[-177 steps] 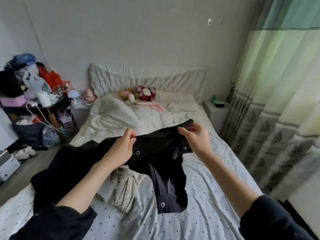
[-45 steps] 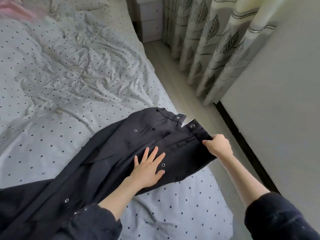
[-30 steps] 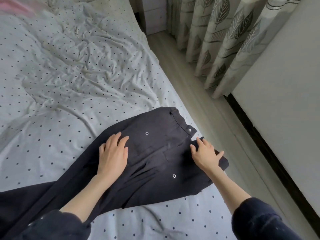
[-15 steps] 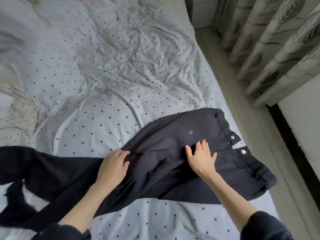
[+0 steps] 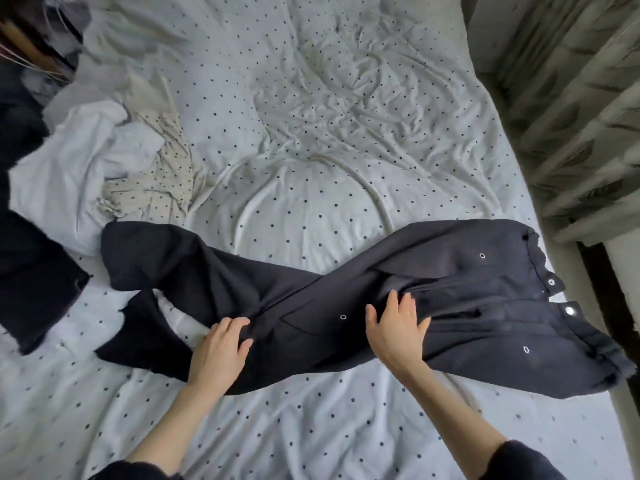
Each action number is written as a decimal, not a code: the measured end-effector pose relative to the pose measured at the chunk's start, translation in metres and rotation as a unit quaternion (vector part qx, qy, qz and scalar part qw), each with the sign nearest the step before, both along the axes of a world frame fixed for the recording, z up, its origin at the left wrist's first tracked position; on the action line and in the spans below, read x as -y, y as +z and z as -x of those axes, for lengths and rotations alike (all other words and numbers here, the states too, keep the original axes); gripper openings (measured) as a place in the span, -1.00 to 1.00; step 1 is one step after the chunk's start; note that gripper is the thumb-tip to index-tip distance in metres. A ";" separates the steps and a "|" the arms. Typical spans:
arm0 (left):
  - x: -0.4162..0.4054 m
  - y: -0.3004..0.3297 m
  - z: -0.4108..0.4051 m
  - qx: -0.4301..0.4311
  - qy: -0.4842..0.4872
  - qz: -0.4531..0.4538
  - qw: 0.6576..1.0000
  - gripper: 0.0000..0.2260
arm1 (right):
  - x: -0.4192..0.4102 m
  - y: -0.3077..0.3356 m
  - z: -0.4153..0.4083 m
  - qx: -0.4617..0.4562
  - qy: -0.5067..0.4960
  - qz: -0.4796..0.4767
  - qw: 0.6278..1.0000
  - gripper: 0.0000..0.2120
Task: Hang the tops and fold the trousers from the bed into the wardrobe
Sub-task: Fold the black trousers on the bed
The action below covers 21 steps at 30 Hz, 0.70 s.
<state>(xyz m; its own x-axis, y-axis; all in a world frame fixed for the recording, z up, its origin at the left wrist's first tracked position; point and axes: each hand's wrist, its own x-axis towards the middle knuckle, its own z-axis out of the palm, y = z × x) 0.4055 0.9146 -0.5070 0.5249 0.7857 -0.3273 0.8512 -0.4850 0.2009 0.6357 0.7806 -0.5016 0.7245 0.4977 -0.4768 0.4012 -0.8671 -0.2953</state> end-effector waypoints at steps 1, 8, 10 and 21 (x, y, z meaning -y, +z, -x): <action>-0.005 -0.003 0.006 0.009 -0.015 0.000 1.000 -0.75 | -0.006 0.003 0.009 0.007 -0.003 0.009 1.000 -0.42; -0.042 0.005 0.067 -0.111 -0.145 0.079 0.980 -0.69 | -0.061 0.017 0.102 0.051 0.118 0.046 0.991 -0.39; -0.058 0.013 0.088 -0.075 -0.149 0.158 0.973 -0.78 | -0.080 0.019 0.131 0.052 0.203 0.031 0.977 -0.38; -0.147 0.111 0.076 0.088 -0.223 0.099 0.966 -0.73 | -0.137 0.089 0.133 0.082 0.234 -0.168 0.954 -0.83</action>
